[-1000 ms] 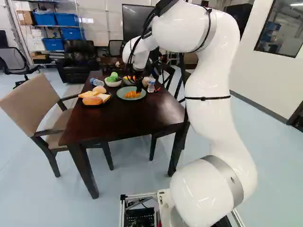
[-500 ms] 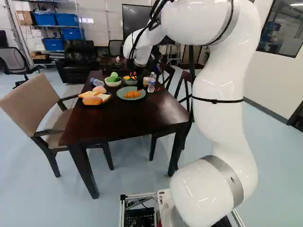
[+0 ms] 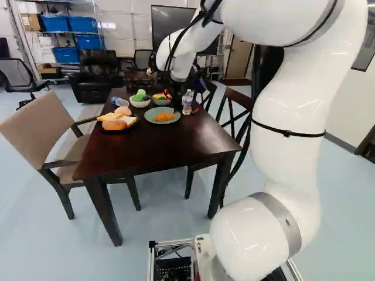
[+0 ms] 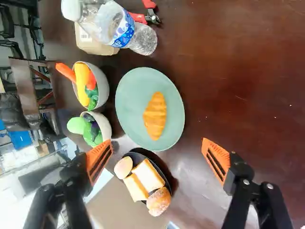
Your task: Move the croissant to the empty plate
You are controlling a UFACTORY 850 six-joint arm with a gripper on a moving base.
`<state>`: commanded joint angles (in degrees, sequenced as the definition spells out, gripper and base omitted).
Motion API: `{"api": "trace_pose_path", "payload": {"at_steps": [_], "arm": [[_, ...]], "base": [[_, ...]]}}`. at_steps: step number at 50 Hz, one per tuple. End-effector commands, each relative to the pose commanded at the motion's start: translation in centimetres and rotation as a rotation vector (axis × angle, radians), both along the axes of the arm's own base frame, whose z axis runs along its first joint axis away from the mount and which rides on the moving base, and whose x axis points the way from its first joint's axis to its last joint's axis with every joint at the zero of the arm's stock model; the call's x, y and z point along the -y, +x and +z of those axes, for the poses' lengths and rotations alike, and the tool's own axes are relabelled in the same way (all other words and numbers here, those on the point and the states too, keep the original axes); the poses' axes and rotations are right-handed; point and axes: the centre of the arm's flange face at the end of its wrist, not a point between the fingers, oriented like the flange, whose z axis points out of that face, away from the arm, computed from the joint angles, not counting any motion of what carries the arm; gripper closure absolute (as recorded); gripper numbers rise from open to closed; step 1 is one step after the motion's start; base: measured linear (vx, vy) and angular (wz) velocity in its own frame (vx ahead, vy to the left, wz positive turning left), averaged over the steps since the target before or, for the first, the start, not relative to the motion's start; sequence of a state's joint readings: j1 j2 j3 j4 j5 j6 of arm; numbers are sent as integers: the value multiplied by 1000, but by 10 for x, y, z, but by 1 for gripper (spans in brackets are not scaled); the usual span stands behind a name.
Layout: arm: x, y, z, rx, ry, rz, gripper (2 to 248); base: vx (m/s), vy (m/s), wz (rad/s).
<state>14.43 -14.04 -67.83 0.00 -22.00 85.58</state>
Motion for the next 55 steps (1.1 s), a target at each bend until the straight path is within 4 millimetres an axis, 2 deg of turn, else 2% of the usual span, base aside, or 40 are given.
{"api": "trace_pose_path", "payload": {"at_steps": [55], "arm": [[69, -94, 0, -23, -5, -94, 3]], "base": [[0, 0, 0]]}}
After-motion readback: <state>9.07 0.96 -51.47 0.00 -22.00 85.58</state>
